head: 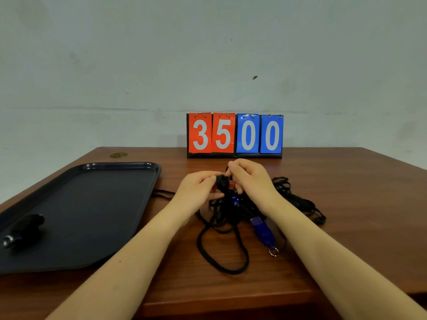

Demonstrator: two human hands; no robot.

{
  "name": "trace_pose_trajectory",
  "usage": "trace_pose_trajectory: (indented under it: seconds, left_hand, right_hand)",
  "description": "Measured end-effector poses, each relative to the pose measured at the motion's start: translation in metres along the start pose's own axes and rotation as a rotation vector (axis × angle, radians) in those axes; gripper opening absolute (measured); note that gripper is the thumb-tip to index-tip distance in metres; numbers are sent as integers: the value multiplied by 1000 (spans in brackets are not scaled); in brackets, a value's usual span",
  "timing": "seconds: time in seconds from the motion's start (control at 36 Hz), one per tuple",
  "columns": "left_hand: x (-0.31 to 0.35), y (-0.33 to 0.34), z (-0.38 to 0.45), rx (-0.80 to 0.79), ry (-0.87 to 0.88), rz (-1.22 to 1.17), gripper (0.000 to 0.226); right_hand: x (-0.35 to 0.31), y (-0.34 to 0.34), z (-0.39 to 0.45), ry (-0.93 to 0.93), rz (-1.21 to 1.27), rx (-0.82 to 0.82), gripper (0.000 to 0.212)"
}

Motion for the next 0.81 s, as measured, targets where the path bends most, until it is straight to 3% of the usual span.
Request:
trace_pose_trajectory:
  seconds: [0.11,0.36,0.5,0.61,0.72,0.81]
  left_hand:
    - [-6,3,0,1,-39,-175,26]
    - [-5,0,-1,11,-63,-105,22]
    - [-1,-8,-7,86,-52,-501,13]
    - [6,-20,-13,149,70,-892,10]
    - [9,-25,-15,181,148,-1040,10]
    - [11,-28,-16,219,189,-1053,9]
  right_hand:
    - [5,-2,4,16,203,13,30]
    - [14,5,7,32,443,-49,33]
    - [12,6,7,95,281,-57,33]
    - [16,11,9,122,192,-121,38]
    - [17,15,6,82,111,-214,35]
    - [15,14,5,83,-87,-245,24]
Point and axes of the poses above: each hand's wrist, its own z-axis towards the middle knuckle, its own y-axis out of the palm, x = y × z, the point moved 6 cm from there along z, towards the middle knuckle, and after that the axes turned 15 degrees about -x, right-handed, at the moved point
